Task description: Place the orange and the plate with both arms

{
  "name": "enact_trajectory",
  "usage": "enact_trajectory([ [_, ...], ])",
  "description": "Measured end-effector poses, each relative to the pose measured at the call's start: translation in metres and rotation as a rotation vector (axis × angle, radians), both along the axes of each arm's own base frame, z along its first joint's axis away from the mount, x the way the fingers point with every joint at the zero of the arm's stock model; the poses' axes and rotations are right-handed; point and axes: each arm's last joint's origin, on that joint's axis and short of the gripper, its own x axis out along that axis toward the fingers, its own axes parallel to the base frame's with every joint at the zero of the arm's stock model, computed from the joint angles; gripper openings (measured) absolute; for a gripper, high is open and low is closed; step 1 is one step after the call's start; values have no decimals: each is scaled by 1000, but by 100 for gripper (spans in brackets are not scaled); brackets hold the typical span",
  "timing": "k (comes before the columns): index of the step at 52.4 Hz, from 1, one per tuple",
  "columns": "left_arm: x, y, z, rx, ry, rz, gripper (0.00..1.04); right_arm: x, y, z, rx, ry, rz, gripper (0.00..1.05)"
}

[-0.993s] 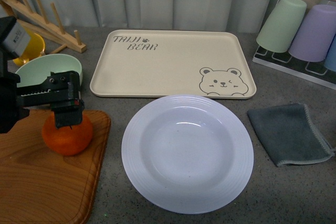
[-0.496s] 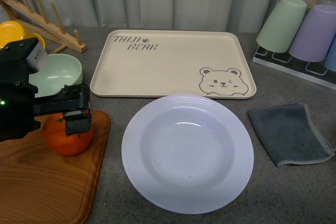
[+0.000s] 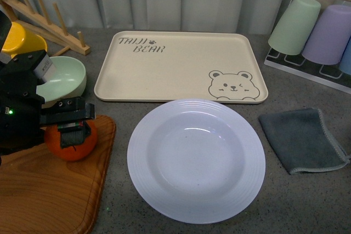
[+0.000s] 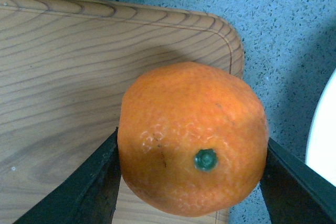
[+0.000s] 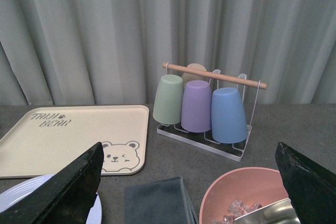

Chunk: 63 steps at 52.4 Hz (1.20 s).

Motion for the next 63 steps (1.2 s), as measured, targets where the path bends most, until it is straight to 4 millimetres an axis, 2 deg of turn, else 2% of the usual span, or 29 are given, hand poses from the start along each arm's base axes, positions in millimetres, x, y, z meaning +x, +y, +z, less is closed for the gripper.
enact_trajectory([
  [8,0,0,2,-4,-10,-6,65,0,0,0,0,0,0,96],
  [14,-1,-8,21,-17,-65,-25,65,0,0,0,0,0,0,96],
  [19,-3,-26,34,-45,-112,-82,65,0,0,0,0,0,0,96],
  [26,-2,-48,37,-72,-126,-136,65,0,0,0,0,0,0,96],
  [44,0,-118,21,-127,-88,-282,65,0,0,0,0,0,0,96],
  [53,0,-138,9,-130,-59,-319,65,0,0,0,0,0,0,96],
  [63,-2,-150,-8,-119,-13,-332,65,0,0,0,0,0,0,96],
])
